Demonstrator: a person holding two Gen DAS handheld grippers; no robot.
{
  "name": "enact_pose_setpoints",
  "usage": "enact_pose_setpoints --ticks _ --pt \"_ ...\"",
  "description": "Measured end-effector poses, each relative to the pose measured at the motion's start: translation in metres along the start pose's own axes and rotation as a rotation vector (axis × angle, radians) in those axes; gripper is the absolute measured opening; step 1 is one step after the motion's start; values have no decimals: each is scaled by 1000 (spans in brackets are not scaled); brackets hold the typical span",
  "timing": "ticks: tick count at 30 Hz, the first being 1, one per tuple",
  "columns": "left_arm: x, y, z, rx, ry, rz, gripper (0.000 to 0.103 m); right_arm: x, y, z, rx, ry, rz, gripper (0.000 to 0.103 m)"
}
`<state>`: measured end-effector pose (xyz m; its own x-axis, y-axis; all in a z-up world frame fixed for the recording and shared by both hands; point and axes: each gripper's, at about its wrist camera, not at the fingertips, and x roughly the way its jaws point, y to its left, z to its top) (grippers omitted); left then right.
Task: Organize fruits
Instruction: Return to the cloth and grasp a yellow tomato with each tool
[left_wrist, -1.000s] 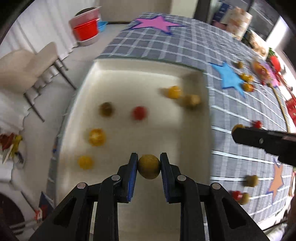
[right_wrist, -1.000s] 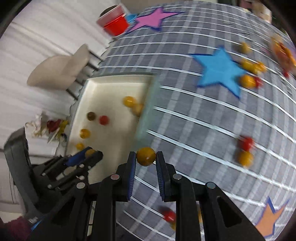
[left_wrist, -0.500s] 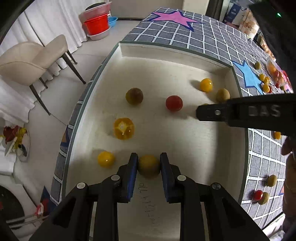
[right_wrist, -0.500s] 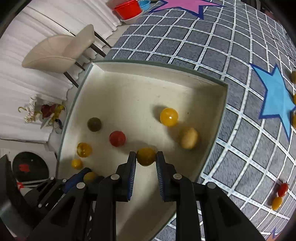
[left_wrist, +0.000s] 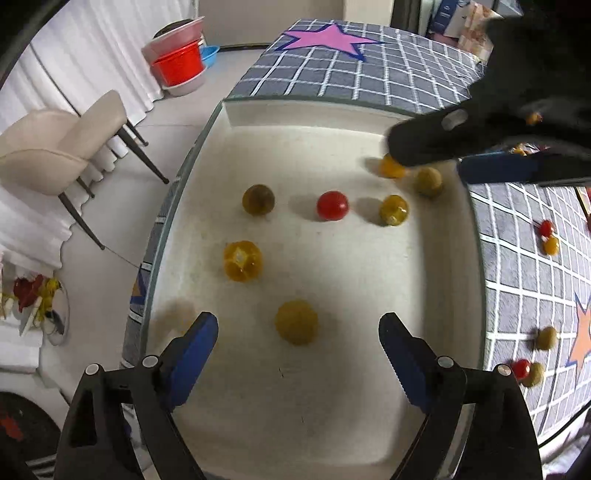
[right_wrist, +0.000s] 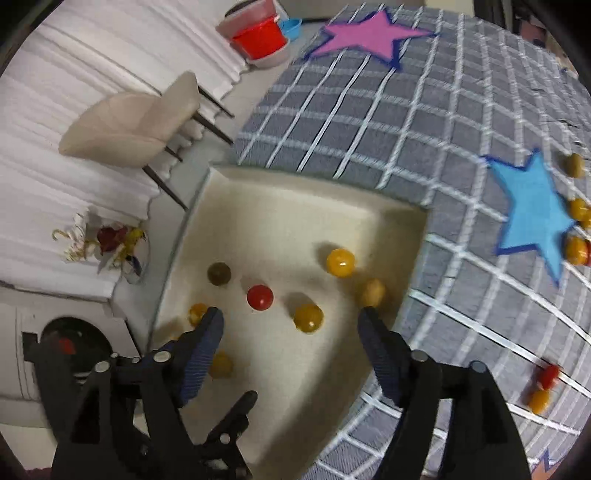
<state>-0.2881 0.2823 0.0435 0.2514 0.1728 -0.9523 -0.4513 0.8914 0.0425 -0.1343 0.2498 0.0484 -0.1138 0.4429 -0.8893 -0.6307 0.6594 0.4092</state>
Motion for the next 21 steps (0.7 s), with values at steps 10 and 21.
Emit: enact_pose_setpoints --ticks 10,21 --pt "-46 -54 -8 193 -28 -54 90 -82 -87 -95 183 4 -187 80" --pt "-58 -133 -12 357 7 -140 90 -97 -142 -179 337 82 -260 79"
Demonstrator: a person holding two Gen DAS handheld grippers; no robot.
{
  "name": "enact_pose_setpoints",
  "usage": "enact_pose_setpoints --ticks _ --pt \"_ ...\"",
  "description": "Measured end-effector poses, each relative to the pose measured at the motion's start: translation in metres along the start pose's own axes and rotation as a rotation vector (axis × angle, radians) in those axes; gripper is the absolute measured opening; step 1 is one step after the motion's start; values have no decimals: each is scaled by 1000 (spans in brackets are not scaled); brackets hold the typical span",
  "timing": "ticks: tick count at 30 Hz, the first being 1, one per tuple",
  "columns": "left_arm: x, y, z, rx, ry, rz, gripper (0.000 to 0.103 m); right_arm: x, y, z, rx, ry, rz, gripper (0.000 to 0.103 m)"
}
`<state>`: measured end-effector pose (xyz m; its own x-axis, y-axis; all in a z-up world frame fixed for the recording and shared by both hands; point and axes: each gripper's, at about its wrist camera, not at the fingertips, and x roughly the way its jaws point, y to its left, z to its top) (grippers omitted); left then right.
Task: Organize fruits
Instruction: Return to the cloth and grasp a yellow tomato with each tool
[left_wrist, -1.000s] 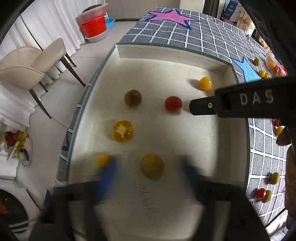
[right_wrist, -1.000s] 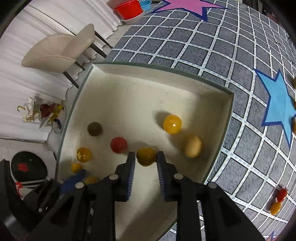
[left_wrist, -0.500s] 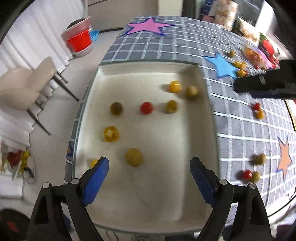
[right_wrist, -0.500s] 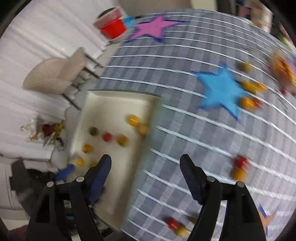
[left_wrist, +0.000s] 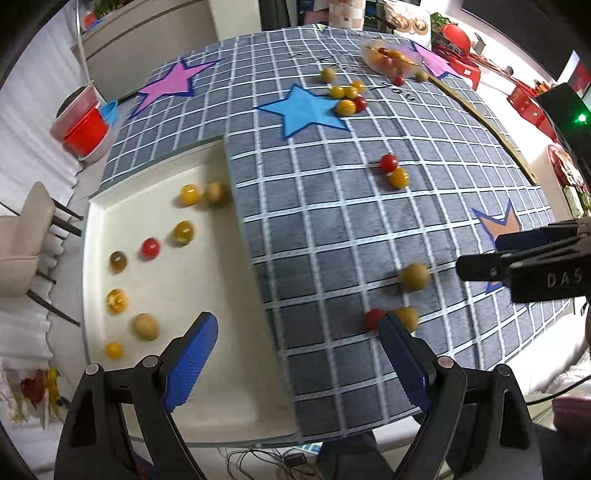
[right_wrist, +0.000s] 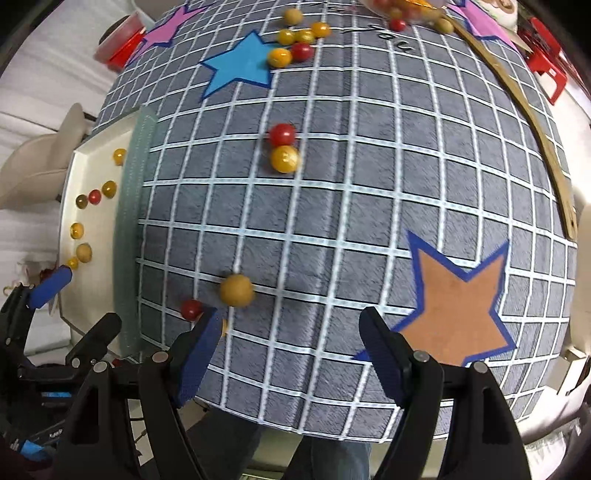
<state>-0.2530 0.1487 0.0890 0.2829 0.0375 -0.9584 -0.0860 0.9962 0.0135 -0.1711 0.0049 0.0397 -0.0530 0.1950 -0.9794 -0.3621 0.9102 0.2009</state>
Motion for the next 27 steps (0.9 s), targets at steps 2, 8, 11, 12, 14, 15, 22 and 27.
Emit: enact_pose_setpoints --ticks 2,8,11,12,14,15,22,27 --pt "2 -4 8 -18 3 -5 90 -2 -10 1 10 -10 6 79" --pt "12 -5 43 -61 -15 6 90 -13 -30 8 21 -47 12 79" --pt "24 -4 65 -70 -18 31 90 -11 -34 11 29 -56 13 79" --pt "28 -2 74 -80 -21 31 90 -10 -36 11 37 -59 21 79" --pt "34 2 92 -108 -37 27 90 -7 -38 12 43 -63 28 79" --pt "37 3 100 -118 -43 21 90 -5 -38 12 43 -65 29 79" --pt "74 -10 161 -91 -82 -9 90 7 -34 25 22 -114 38 79" --pt "99 -28 186 -33 -96 -33 90 17 -27 40 9 -179 48 73"
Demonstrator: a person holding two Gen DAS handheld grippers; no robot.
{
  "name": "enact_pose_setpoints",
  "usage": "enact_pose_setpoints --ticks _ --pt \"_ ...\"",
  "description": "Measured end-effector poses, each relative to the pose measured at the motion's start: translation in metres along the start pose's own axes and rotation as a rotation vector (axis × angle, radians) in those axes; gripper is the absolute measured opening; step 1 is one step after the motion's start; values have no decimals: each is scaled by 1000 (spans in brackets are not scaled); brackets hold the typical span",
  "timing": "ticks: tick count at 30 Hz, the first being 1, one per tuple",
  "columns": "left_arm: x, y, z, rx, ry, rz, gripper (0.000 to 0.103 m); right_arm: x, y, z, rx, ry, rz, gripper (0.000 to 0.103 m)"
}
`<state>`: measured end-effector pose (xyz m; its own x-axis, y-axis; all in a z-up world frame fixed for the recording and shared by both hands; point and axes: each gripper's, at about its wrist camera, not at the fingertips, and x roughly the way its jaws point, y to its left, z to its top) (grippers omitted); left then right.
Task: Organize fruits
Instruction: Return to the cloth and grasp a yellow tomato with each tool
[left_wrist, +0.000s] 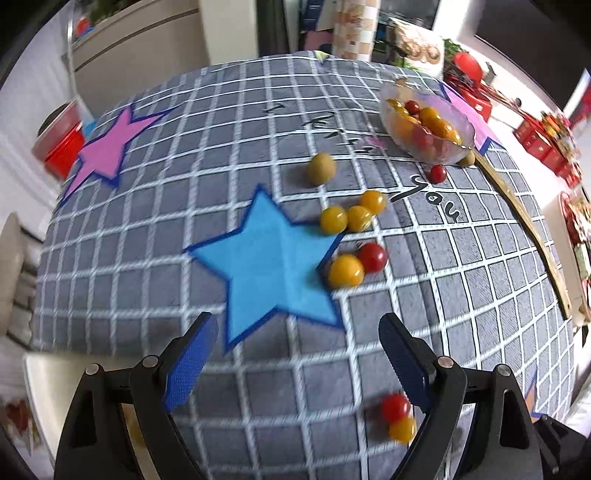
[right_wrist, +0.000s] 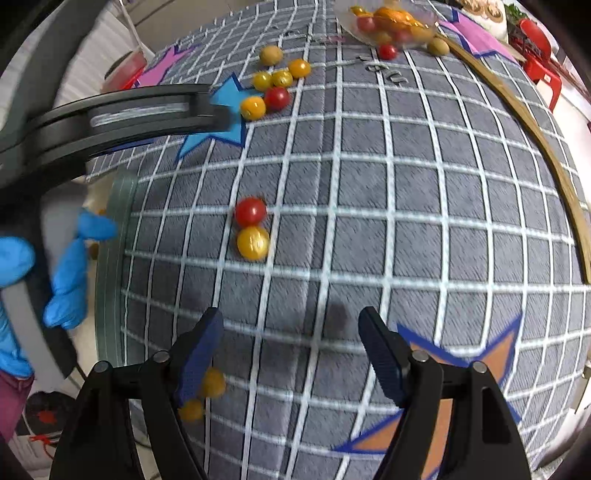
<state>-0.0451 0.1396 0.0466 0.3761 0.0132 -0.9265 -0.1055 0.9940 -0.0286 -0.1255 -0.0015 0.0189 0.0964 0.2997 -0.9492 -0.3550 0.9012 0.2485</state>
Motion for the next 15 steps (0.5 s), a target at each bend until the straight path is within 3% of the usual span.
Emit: enact_pose_setpoints --ticks 9,12,15 --pt "26 -11 10 37 8 2 89 20 19 19 -24 -63 35 65" --pt "33 -12 13 51 24 -2 70 23 27 25 -43 -87 21 59" --pt "35 -15 14 63 22 -2 68 27 37 31 -63 -103 6 52"
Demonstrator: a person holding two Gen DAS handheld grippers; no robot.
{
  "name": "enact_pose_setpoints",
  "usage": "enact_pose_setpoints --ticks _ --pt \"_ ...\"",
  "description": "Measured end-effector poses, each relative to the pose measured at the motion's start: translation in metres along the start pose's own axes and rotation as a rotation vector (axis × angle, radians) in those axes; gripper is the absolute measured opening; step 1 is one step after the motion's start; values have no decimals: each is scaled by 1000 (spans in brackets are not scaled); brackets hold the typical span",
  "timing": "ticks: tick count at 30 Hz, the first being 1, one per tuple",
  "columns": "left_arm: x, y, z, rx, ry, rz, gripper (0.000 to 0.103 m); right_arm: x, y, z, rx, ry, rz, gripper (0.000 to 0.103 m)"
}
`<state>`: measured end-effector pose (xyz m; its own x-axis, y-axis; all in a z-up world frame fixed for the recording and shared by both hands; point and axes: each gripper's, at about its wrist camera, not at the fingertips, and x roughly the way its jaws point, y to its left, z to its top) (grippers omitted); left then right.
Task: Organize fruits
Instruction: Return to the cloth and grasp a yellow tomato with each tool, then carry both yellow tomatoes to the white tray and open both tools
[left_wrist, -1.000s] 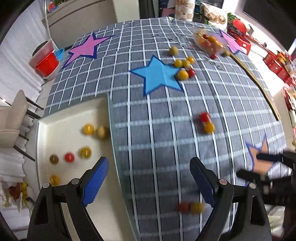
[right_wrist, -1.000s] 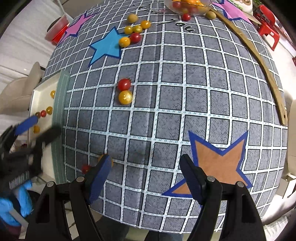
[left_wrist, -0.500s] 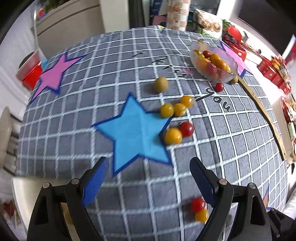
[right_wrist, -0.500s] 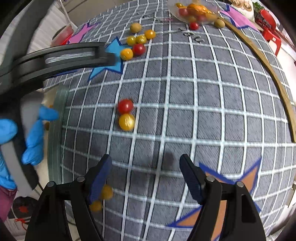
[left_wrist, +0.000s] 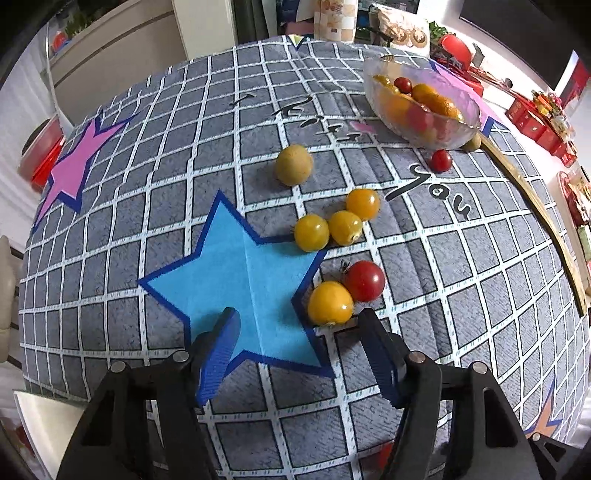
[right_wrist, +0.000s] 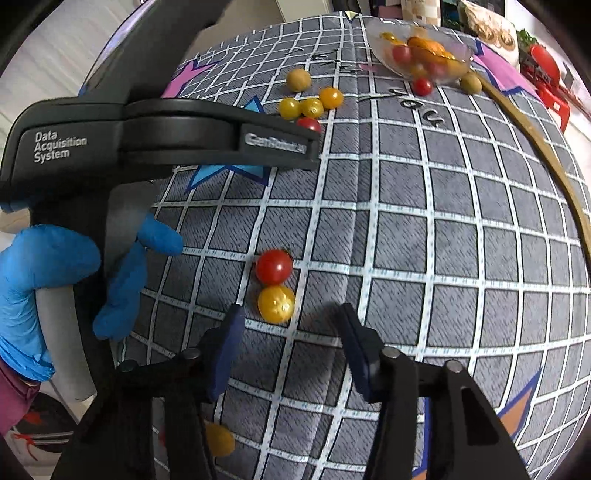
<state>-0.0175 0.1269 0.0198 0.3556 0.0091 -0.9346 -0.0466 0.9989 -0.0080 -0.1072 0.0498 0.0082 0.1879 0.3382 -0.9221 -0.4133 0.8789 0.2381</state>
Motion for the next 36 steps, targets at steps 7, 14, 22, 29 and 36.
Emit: enact_pose_setpoints --ticks 7,14,22,29,36 --pt "-3 -15 5 40 -9 -31 27 16 20 18 -16 2 6 21" --pt "-18 -12 -1 6 -20 -84 24 9 2 30 76 23 108 21" --pt "-60 1 -32 -30 -50 -71 24 -1 -33 26 124 63 126 21" --pt "-87 21 -76 -98 -42 -38 24 -21 -35 2 103 83 116 21" --pt "-115 55 -125 -182 -34 17 24 -30 -7 1 37 100 134 21"
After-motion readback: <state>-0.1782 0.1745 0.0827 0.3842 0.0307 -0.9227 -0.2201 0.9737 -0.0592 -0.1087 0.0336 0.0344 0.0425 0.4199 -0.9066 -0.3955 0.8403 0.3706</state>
